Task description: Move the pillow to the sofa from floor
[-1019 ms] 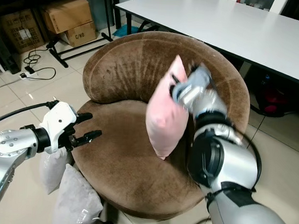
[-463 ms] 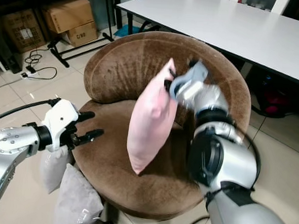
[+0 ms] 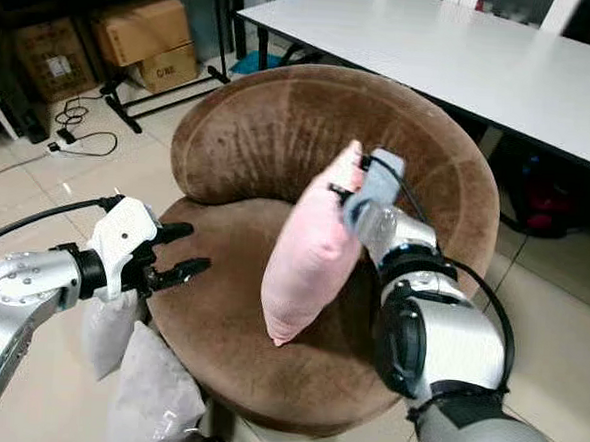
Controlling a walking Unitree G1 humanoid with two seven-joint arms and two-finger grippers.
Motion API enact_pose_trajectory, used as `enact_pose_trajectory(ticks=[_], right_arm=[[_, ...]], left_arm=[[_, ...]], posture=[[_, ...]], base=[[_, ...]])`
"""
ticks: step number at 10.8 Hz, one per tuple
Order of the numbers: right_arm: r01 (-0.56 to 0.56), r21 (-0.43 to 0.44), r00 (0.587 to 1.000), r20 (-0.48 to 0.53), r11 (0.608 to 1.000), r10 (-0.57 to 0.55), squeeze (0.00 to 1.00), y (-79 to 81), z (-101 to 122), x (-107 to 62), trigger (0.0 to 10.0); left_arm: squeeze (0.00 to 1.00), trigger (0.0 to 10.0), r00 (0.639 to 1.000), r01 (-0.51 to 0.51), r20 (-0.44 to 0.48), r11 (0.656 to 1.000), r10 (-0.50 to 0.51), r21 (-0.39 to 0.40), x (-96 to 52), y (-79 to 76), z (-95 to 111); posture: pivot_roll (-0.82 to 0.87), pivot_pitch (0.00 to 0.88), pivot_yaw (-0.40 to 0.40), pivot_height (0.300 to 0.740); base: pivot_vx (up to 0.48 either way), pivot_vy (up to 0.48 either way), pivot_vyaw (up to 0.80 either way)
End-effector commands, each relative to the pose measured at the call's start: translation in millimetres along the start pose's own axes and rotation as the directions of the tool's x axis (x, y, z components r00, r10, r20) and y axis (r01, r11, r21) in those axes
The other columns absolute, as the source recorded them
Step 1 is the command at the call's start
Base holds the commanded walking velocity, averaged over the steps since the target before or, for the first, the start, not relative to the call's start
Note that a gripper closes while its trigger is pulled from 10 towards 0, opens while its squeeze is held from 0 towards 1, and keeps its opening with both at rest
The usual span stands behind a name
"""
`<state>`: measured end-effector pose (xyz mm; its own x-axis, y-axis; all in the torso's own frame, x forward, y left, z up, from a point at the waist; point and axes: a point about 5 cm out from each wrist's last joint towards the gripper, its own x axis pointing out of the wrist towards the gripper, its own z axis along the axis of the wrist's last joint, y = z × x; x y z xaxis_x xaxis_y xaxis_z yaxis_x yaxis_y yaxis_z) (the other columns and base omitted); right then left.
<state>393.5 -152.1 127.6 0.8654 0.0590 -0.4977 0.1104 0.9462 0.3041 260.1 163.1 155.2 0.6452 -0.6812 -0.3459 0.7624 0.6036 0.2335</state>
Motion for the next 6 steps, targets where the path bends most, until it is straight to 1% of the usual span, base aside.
enact_pose_trajectory(ticks=[1,2,3,4,5,6], right_arm=[[0.077,0.005,0.992,0.102,0.997,-0.077,1.0,-9.4,20.0,-3.0,10.0],[0.136,0.018,0.978,0.159,0.991,-0.137,1.0,-16.5,29.3,-5.1,10.0],[0.102,0.025,0.964,0.246,0.994,-0.105,1.0,-15.1,45.7,-8.5,10.0],[0.048,0.017,0.952,0.302,0.999,-0.051,1.0,-12.9,61.5,-12.5,10.0],[0.03,0.009,0.945,0.325,1.0,-0.031,1.0,-13.4,69.2,-14.9,10.0],[0.016,-0.033,0.935,0.355,0.999,-0.004,1.0,-14.1,78.7,-18.2,10.0]], left_arm=[[0.0,10.0,1.0,0.012,0.017,1.0,-0.012,-0.017,-2.1,-0.2,3.2],[0.0,10.0,1.0,0.019,0.024,1.0,-0.018,-0.021,-1.8,-0.8,3.7],[0.0,10.0,0.999,0.013,0.03,1.0,-0.013,-0.021,0.2,0.2,5.0],[0.0,10.0,0.999,-0.011,0.041,0.999,0.012,-0.031,2.3,3.4,7.4],[0.0,10.0,0.999,-0.014,0.047,0.999,0.015,-0.037,3.3,4.5,8.6],[0.0,10.0,0.997,-0.031,0.063,0.998,0.034,-0.051,4.5,5.6,9.8]], posture=[[-0.11,0.0,0.02,0.74],[-0.11,0.0,0.02,0.74],[-0.11,0.0,0.025,0.74],[-0.12,0.0,0.026,0.74],[-0.12,0.0,0.026,0.74],[-0.12,0.0,0.026,0.74]], base=[[0.0,0.0,0.0],[0.0,0.0,0.0],[0.0,0.0,0.0],[0.0,0.0,0.0],[0.0,0.0,0.0],[0.0,0.0,0.0]])
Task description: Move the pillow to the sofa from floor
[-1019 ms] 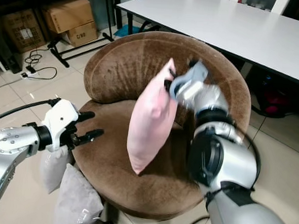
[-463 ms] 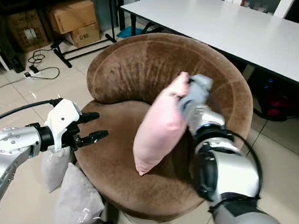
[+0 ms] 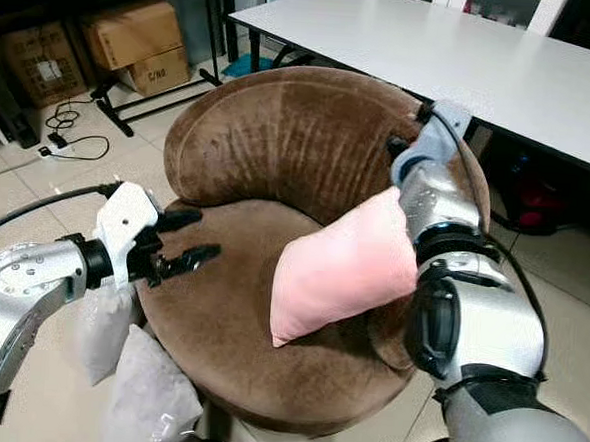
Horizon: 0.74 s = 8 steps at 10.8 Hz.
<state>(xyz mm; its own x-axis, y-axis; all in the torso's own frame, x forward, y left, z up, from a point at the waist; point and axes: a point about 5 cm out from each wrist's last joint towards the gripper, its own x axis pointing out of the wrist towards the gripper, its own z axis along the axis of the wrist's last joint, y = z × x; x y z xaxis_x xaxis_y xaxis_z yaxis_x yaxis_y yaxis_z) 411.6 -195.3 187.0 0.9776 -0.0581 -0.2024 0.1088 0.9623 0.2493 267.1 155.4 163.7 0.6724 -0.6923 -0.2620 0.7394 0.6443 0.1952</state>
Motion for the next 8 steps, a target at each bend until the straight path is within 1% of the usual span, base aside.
enact_pose_trajectory(ticks=[1,2,3,4,5,6,7,8], right_arm=[[-0.047,-0.074,0.997,0.064,0.996,0.052,1.0,4.0,15.3,-0.7,10.0],[-0.112,-0.198,0.987,0.093,0.974,0.133,1.0,1.5,9.3,-8.8,10.0],[-0.134,-0.251,0.982,0.098,0.959,0.163,0.0,-4.0,-6.4,-34.1,10.0],[-0.141,-0.248,0.982,0.085,0.959,0.167,0.0,-7.7,-18.4,-57.0,10.0],[-0.165,-0.183,0.984,0.035,0.969,0.174,0.0,-6.7,-43.7,-98.1,10.0],[-0.177,-0.187,0.984,0.002,0.966,0.18,0.0,-3.6,-60.5,-120.8,10.0],[-0.154,-0.252,0.988,-0.036,0.955,0.15,0.0,-6.2,-77.5,-142.4,10.0],[-0.124,-0.24,0.992,-0.064,0.963,0.112,0.0,-10.0,-83.6,-149.0,10.0]], left_arm=[[0.0,10.0,0.999,-0.041,0.015,0.999,0.042,-0.02,0.0,3.3,-0.7],[0.0,10.0,0.988,-0.149,0.035,0.987,0.152,-0.063,1.7,7.2,-3.3],[0.0,10.0,0.968,-0.244,0.033,0.964,0.249,-0.106,0.8,7.7,-8.8],[0.0,10.0,0.94,-0.332,0.037,0.936,0.338,-0.116,-2.5,8.6,-10.3],[0.0,10.0,0.893,-0.445,0.029,0.891,0.449,-0.095,-9.2,10.2,-12.6],[0.0,10.0,0.871,-0.486,0.008,0.864,0.491,-0.134,-14.4,8.6,-15.9],[0.0,10.0,0.858,-0.508,-0.024,0.844,0.512,-0.172,-17.2,4.5,-21.4],[0.0,10.0,0.855,-0.515,-0.029,0.839,0.518,-0.177,-16.8,2.9,-23.0]], posture=[[-0.13,0.0,0.024,0.74],[-0.15,0.0,0.028,0.74],[-0.16,0.0,0.029,0.74],[-0.16,0.0,0.026,0.74],[-0.15,0.0,0.015,0.74],[-0.15,0.0,0.015,0.74],[-0.15,0.0,0.01,0.74],[-0.14,0.0,0.012,0.74]], base=[[0.0,0.0,0.0],[0.0,0.0,0.0],[0.0,0.0,0.0],[0.0,0.0,0.0],[0.0,0.0,0.0],[0.0,0.0,0.0],[0.0,0.0,0.0],[-0.262,0.0,0.0]])
